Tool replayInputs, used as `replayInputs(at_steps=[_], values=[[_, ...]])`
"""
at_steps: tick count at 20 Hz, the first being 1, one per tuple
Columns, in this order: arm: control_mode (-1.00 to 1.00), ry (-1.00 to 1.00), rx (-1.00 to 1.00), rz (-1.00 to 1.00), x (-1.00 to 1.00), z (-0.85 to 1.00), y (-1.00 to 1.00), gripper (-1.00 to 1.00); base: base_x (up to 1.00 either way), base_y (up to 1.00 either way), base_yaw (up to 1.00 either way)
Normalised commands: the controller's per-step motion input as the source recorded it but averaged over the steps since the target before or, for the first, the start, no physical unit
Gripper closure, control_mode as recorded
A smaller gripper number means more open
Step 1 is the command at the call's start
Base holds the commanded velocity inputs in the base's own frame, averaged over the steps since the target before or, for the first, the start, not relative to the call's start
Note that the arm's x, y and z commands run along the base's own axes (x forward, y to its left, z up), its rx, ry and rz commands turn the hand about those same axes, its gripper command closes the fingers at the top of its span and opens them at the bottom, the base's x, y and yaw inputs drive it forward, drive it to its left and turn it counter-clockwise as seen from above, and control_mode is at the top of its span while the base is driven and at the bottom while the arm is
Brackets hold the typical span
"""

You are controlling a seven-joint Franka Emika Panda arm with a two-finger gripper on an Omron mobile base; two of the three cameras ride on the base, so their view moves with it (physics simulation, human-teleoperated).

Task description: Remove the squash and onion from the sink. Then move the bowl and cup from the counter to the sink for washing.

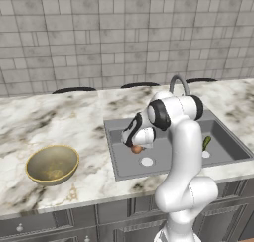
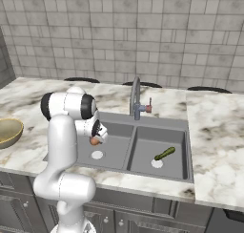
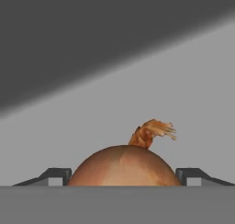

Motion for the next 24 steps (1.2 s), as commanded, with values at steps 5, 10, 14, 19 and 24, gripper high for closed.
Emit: replayInputs(at_steps=[5,10,14,19,24], values=[[-1.00,0.00,0.01,-0.10,-0.12,-0.20,0.04,1.00,0.00,0.00,0.00],[-1.00,0.00,0.02,-0.06,-0.19,-0.05,0.01,1.00,0.00,0.00,0.00],[-1.00,-0.04,0.00,0.00,-0.27,0.14,0.00,1.00,0.00,0.00,0.00],[-1.00,0.00,0.00,0.00,-0.21,0.29,0.00,1.00,0.00,0.00,0.00],[-1.00,-0.01,0.00,0.00,-0.22,0.34,0.00,1.00,0.00,0.00,0.00]])
